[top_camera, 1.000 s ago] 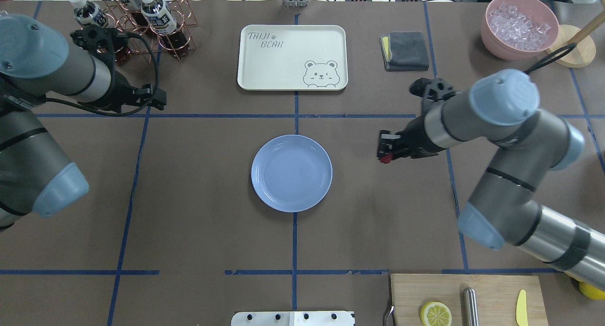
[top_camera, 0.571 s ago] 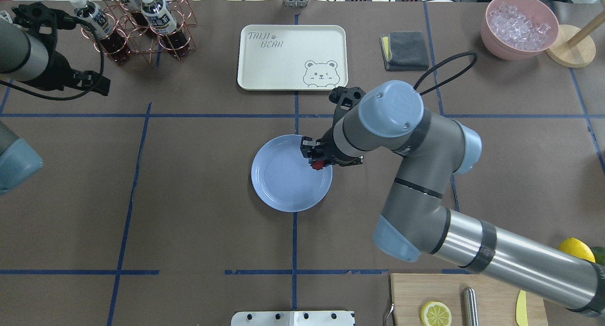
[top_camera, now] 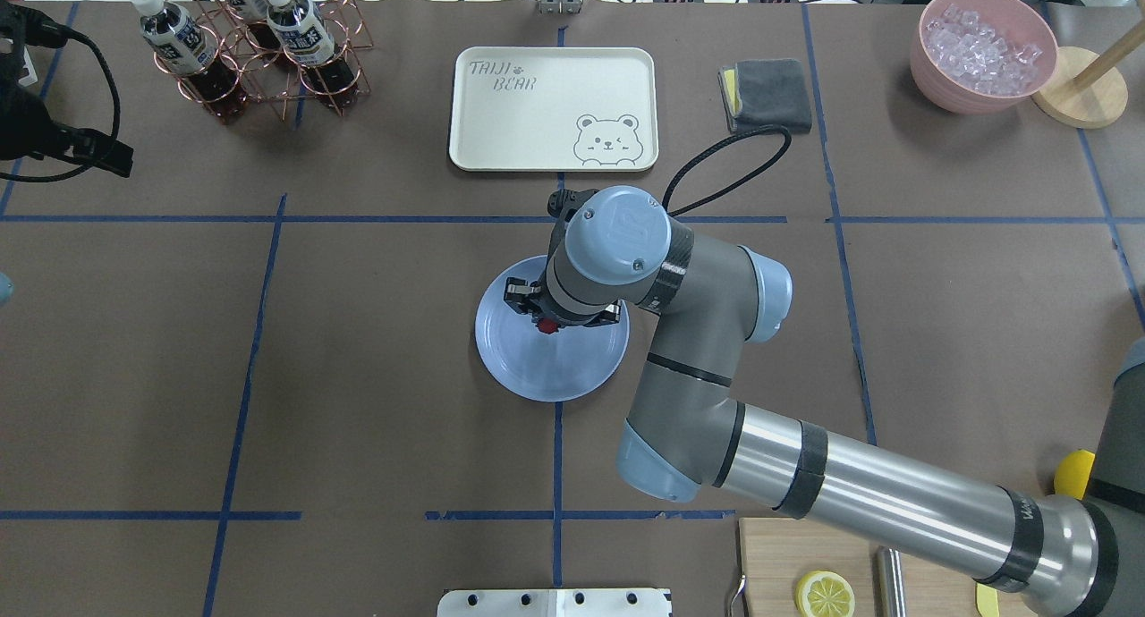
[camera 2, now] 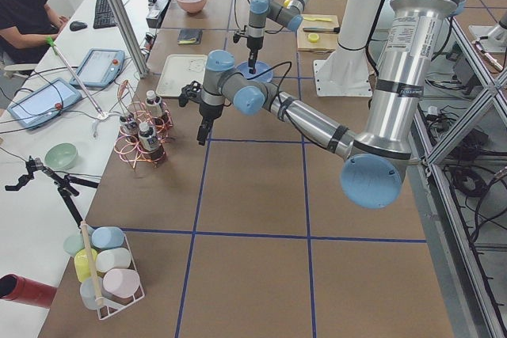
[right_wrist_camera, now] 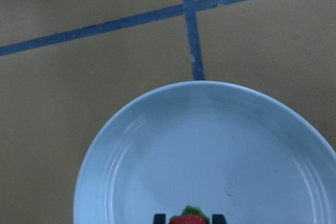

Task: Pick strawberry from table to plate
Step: 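Lower the strawberry onto the plate center and open the right gripper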

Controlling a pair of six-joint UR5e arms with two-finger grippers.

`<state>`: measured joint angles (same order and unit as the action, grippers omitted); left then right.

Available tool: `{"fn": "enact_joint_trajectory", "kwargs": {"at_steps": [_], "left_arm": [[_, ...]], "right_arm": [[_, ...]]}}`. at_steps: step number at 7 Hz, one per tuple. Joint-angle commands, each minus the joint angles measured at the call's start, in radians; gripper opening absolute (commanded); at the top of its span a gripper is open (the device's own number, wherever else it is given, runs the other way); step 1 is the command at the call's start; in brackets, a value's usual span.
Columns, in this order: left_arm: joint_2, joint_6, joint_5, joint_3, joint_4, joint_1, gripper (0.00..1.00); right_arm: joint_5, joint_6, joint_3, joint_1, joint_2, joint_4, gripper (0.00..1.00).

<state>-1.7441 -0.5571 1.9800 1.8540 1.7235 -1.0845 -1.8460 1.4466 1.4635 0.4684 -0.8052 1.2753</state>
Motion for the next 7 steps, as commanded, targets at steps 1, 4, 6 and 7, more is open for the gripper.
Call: {"fn": "enact_joint_trajectory", "kwargs": {"at_steps": [1, 4, 6, 7], "left_arm": [[0.006, 0.028, 0.002, -0.005, 0.001, -0.023, 1.00], [0.006, 0.055, 0.020, -0.021, 0.002, -0.047, 1.00], [0.006, 0.074, 0.029, -0.035, 0.002, -0.057, 1.00], [0.011, 0.094, 0.029, -0.038, 0.002, -0.067, 1.00]], "right_arm": [[0.001, 0.001, -0.034, -0.008, 0.004, -0.001, 0.00], [-0.002, 0.003, -0.029, -0.008, 0.009, -0.005, 1.00], [-0.010, 0.003, -0.003, 0.004, 0.011, 0.006, 1.00], [-0.071, 0.003, 0.067, 0.053, 0.009, 0.085, 1.00]]}}
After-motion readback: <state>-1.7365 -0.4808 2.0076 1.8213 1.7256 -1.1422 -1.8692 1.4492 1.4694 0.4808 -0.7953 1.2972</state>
